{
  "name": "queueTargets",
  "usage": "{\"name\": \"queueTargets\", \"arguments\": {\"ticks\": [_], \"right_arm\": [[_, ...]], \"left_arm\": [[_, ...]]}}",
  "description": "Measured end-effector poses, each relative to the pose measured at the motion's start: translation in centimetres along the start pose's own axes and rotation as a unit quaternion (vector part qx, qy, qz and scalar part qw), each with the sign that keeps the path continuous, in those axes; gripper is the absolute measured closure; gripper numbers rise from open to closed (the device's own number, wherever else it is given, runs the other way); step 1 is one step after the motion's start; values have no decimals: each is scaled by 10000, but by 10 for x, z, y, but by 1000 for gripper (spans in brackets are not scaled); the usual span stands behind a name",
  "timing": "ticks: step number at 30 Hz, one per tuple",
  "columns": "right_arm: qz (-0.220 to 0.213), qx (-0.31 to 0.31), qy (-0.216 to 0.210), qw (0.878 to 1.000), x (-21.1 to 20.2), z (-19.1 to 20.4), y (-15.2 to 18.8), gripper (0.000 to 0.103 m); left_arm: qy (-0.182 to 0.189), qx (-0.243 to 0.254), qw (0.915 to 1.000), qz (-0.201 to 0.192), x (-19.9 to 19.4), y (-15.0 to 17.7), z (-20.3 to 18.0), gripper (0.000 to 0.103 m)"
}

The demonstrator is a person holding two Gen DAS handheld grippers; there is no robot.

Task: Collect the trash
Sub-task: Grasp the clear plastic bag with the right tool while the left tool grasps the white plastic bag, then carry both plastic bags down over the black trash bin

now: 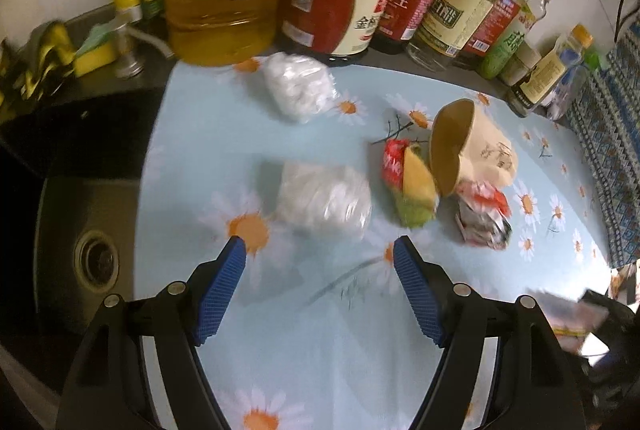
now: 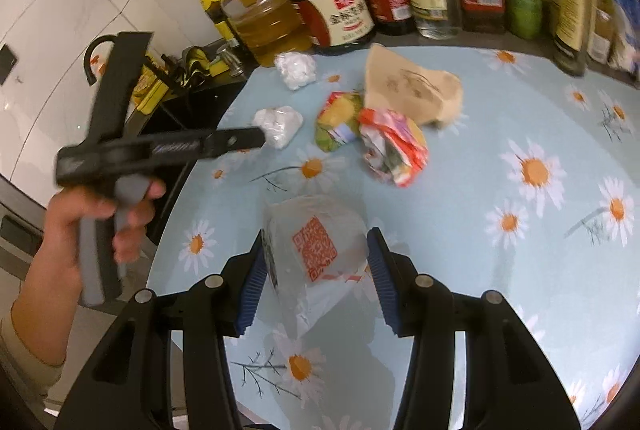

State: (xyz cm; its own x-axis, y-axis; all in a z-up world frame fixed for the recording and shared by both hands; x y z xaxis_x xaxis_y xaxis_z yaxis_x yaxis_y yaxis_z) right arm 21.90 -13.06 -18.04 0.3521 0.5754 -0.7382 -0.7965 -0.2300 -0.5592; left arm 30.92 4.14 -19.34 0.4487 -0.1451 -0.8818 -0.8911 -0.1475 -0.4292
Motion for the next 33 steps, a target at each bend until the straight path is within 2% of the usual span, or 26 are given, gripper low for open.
{"name": "queueTargets", "arguments": {"ticks": [7, 8, 9, 19, 27, 33], "right_arm": [[-80, 238, 141, 9996, -9, -18, 8, 54], [-87, 274, 156, 9995, -10, -21, 9, 54], [-93, 301, 166, 9994, -11, -23, 10, 54], [-159, 320, 257, 9990, -15, -26, 11, 54], [-190, 221, 245, 9993, -16, -14, 13, 54], [-208, 178, 229, 9994, -21, -3, 19, 54]], "left_arm": [[-123, 193, 9997, 100, 28, -16, -3, 31], [-153, 237, 9995, 131, 32, -17, -3, 42], [-181, 262, 9994, 166, 34, -16, -3, 49], [-134, 314, 9994, -26, 26, -13, -5, 51], [-25, 425, 9989, -179, -7, 1, -13, 51], [82, 518, 9983, -251, -34, 26, -22, 51]]}}
Point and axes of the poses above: each gripper's, at about its wrist camera, not at the fingertips, and x roughly the way its jaws point, z to its left, y to its underside, the point moved 9 cm from there along x, roughly the way its jaws point, and after that the axes turned 2 degrees about -z, right-handed, at the moved point
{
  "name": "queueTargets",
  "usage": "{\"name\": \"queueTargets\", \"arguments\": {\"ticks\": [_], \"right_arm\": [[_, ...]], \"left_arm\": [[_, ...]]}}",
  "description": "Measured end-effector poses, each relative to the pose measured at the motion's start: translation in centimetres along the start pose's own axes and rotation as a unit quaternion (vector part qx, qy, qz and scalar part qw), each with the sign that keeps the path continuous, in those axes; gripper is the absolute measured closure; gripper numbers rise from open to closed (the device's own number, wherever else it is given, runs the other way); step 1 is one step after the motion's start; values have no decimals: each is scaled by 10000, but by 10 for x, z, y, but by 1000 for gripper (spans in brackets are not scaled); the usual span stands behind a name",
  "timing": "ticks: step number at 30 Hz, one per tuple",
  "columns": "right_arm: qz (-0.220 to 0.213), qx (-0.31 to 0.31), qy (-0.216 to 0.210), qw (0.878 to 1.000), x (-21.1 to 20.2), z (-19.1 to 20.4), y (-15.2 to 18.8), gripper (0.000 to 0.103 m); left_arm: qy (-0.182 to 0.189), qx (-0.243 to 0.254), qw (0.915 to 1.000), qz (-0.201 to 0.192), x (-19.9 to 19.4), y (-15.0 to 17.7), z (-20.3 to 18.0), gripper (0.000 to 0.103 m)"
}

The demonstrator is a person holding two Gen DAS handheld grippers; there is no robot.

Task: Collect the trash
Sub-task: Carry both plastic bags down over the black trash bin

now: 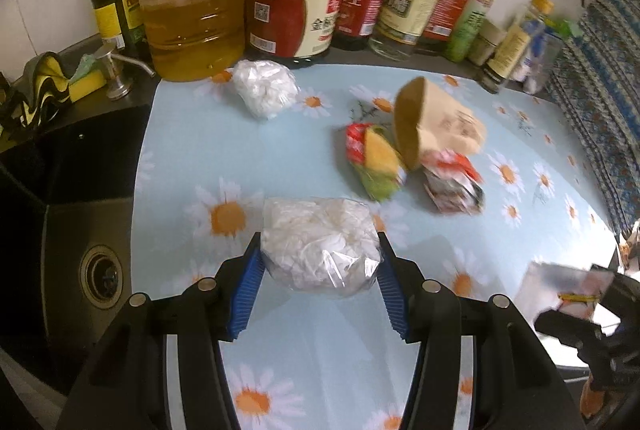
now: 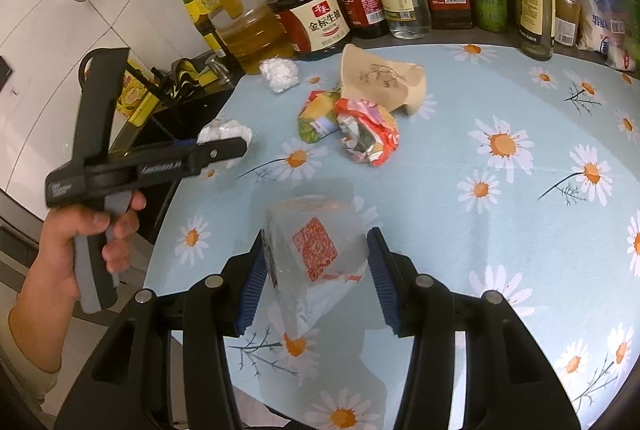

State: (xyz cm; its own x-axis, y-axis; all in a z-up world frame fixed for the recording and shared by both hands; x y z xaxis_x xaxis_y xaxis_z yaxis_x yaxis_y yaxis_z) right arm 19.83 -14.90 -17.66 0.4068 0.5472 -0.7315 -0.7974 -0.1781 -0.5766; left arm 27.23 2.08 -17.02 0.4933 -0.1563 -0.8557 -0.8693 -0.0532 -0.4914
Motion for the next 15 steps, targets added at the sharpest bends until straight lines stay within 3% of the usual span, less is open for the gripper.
{"name": "queueTargets", "arguments": {"ticks": [15], "right_arm": [[-19, -69, 21, 10000, -17, 36, 40, 54]], "left_arm": [[277, 57, 9996, 7, -55, 83, -24, 51]]}}
Point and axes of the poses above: each gripper's, at about its wrist camera, not at the fingertips, and x roughly the way its jaws point, z to its left, y to its underside, the point moved 9 cm from there along x, roughly the way its jaws point, and after that the axes turned 2 degrees about -z, right-handed, at the moved point
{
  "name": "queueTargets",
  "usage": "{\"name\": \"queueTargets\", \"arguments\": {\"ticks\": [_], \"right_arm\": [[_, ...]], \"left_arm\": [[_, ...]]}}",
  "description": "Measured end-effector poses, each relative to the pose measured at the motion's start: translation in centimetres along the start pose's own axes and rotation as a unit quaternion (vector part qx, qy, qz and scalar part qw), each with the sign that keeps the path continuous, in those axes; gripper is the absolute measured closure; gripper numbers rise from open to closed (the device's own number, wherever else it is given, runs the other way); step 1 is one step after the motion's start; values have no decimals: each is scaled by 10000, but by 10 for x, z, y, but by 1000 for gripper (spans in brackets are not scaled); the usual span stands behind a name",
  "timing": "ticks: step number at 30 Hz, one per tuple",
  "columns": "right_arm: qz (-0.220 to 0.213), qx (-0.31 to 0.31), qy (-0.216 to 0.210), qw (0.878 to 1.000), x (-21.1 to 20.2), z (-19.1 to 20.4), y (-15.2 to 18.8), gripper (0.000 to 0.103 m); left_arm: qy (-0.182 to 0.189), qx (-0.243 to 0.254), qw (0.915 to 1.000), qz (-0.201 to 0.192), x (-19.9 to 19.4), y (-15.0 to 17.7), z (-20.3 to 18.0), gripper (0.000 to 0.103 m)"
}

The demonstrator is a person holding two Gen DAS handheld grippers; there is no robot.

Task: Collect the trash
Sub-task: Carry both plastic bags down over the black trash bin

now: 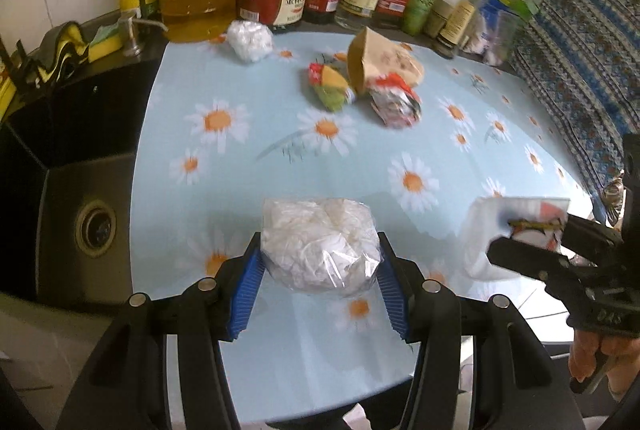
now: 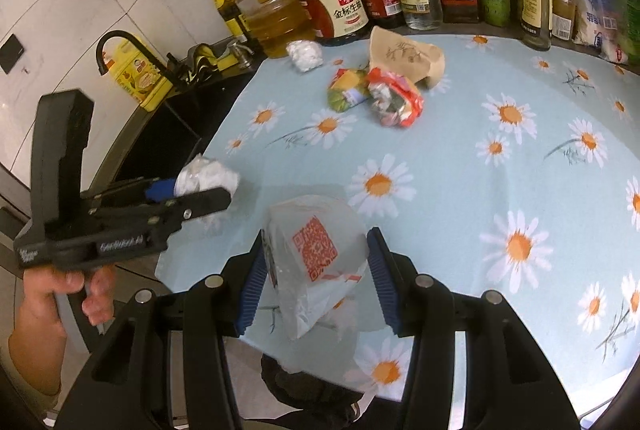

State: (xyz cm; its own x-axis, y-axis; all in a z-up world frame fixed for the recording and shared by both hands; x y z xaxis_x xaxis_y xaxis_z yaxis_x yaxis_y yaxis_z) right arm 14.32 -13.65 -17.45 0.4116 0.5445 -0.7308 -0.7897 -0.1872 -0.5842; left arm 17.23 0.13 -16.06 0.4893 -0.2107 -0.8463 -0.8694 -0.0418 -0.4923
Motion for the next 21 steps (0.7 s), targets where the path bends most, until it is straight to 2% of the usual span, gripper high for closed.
{"name": "queueTargets", "arguments": {"ticks": [8, 21], "right_arm": [[37, -26, -22, 10000, -6, 26, 33, 54], [194, -7, -98, 9998, -9, 57, 88, 54]], "left_arm": [[45, 25, 10000, -13, -33, 48, -4, 51], [105, -1, 9999, 121, -56, 116, -6, 51]]}}
Point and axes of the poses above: each gripper's, at about its wrist camera, not at the fingertips, and x roughly the way its jaws point, z to its left, y to its underside, the point moved 9 cm from there along x, roughly the way its jaws point, and after that the axes turned 2 degrees about -z, right-handed, at the moved point
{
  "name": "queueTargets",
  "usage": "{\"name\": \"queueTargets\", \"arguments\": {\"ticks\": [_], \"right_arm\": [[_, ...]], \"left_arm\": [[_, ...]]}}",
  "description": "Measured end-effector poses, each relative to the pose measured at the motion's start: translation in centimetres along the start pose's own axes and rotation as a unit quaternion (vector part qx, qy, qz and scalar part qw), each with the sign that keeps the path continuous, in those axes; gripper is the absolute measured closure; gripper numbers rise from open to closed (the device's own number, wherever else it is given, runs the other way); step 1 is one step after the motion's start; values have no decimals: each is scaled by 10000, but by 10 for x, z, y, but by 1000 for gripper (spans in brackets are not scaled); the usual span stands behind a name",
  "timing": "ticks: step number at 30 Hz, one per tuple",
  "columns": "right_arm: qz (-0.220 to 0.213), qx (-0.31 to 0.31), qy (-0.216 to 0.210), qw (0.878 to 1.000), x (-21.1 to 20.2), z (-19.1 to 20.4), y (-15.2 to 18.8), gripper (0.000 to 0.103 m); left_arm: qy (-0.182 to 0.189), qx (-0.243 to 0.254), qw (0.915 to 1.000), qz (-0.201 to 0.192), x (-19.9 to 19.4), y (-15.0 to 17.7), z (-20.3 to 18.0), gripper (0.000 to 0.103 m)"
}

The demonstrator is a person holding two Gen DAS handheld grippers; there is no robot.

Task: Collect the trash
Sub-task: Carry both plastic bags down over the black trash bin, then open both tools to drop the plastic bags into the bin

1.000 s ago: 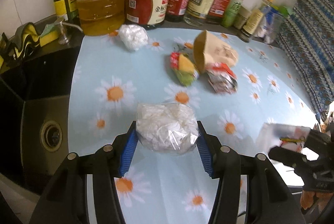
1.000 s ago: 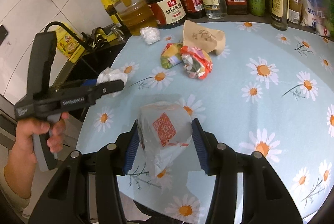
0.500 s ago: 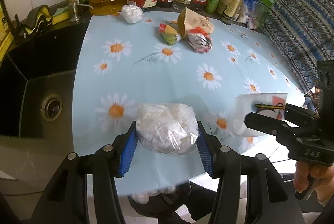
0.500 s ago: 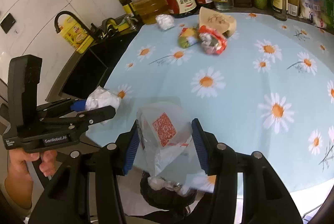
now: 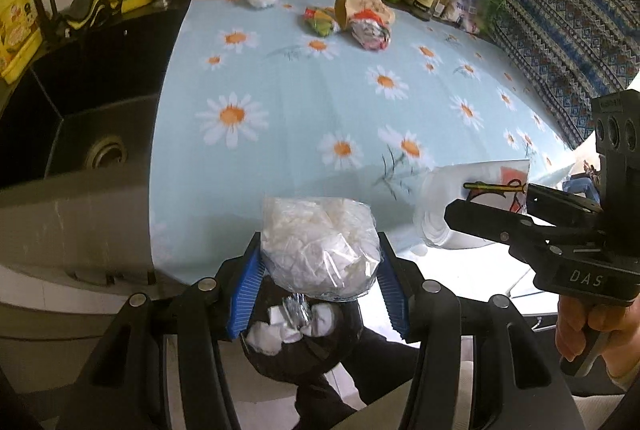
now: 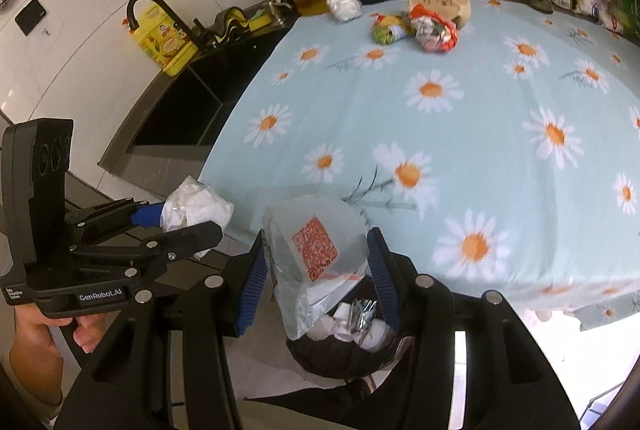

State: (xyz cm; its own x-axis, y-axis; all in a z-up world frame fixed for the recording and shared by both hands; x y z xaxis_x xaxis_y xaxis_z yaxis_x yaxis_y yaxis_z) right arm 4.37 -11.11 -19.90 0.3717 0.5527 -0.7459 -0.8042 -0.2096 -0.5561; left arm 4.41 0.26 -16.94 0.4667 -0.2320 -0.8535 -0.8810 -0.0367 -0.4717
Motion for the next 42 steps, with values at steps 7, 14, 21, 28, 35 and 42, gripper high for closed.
{"name": "queueTargets", "arguments": {"ticks": [7, 14, 21, 28, 35, 42], "right_arm": [[258, 101, -1, 9996, 11, 7, 38, 54], [593, 229, 42, 9980, 31, 6, 73, 54], [952, 500, 99, 9942, 60, -8, 109, 53], [1279, 887, 121, 9877, 90, -25, 135, 53], [1465, 1502, 100, 9777, 117, -42, 151, 52], [1589, 1717, 77, 9722, 139, -51, 158, 52]], "left_arm": [[60, -81, 9996, 249, 7, 40, 1, 51], [78, -261, 9977, 626, 25, 82, 12, 51], [86, -470, 9934, 1042, 53, 122, 24, 51], [179, -830, 9848, 1515, 94, 168, 37, 51], [174, -1172, 9748, 1888, 126, 199, 48, 51], [199, -1175, 9683, 2194, 149, 222, 47, 51]]}}
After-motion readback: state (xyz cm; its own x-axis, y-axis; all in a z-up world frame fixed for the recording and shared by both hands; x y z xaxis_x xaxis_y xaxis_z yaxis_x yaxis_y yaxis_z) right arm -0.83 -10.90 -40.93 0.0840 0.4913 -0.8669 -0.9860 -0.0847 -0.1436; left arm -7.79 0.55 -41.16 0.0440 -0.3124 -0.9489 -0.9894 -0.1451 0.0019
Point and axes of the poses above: each gripper's, at about its wrist camera, not at the fingertips, and x roughly the way its jaws point, z to its left, y to its underside, the point moved 9 cm from there along x, roughly the way its jaws point, and after that the axes turned 2 degrees about -z, right-handed, at the moved point
